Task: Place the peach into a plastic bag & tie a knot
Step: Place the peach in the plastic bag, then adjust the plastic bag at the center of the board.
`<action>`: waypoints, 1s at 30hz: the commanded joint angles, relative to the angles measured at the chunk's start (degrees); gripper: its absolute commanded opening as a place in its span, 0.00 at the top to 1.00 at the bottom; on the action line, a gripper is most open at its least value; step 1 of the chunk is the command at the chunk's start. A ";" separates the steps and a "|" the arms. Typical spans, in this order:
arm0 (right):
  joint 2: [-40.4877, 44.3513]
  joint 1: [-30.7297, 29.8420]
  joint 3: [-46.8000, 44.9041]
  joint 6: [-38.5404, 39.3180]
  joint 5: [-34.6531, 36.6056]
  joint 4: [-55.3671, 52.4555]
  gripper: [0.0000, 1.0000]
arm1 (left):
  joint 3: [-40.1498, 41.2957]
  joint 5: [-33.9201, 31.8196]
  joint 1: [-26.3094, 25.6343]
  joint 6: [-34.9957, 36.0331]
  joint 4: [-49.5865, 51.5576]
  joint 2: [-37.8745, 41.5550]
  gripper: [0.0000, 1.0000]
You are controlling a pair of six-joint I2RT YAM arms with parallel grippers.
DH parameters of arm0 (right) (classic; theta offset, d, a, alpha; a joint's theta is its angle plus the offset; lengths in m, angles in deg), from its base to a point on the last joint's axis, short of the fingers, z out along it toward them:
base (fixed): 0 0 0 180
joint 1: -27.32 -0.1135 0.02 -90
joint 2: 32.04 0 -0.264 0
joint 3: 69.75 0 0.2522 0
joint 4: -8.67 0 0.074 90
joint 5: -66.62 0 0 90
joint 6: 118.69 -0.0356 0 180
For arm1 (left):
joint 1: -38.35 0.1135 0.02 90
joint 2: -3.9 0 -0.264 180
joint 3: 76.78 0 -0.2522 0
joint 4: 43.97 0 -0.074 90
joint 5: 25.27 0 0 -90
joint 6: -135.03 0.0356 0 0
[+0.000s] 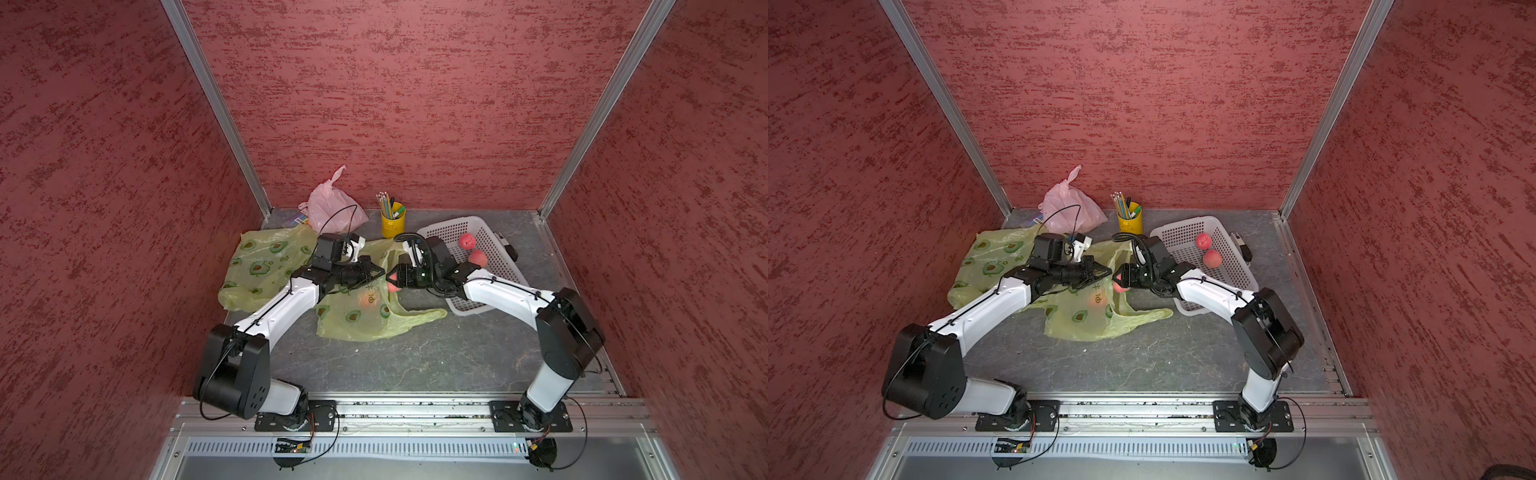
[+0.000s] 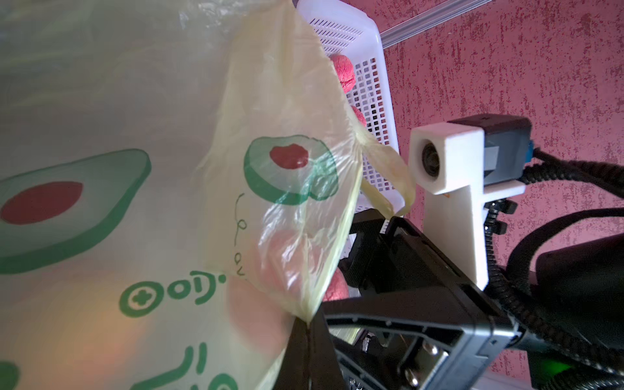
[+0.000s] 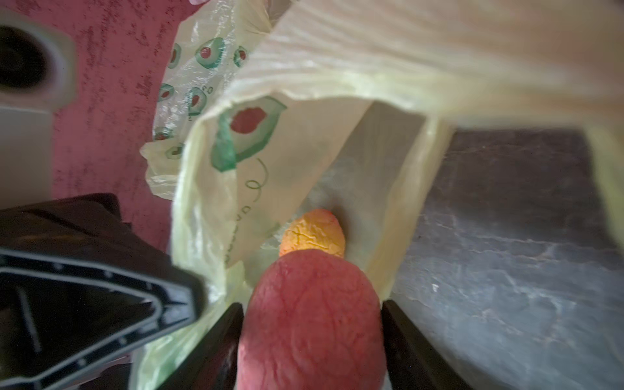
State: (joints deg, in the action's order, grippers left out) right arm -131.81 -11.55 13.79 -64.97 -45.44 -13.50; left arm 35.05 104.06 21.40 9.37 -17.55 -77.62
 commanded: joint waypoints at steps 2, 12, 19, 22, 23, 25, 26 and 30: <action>1.25 -0.24 0.22 -3.97 -4.25 4.86 0.24 | 0.36 0.41 0.33 0.06 -1.53 0.25 1.00; 11.59 0.10 -2.29 1.19 0.24 -2.76 0.25 | 0.54 1.48 1.61 0.83 -1.03 0.26 1.00; 29.45 0.29 -13.56 12.11 2.41 -14.59 0.36 | 0.80 1.78 2.43 1.23 -1.01 -0.03 1.00; 36.50 0.29 -20.73 12.23 2.03 -17.59 0.39 | 0.97 1.76 2.62 1.38 -1.00 0.10 1.00; 38.40 0.29 -22.64 12.04 2.41 -18.39 0.40 | 0.98 1.71 2.63 1.39 -1.02 0.05 1.00; 41.89 0.29 -26.62 12.06 1.96 -19.68 0.33 | 1.14 1.71 2.63 1.40 -1.01 0.02 1.00; 42.79 0.25 -27.96 12.01 1.49 -19.89 0.28 | 1.19 1.64 2.62 1.44 -1.04 -0.05 1.00; 42.30 -0.77 -28.57 10.13 3.35 -20.16 0.16 | 1.15 1.58 2.65 1.64 -0.61 -0.22 1.00</action>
State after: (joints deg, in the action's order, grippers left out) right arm -89.43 -11.75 -16.00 -54.26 -44.61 -32.47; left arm 35.79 105.15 23.63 9.85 -18.25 -77.62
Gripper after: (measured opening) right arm 0.836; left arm 0.046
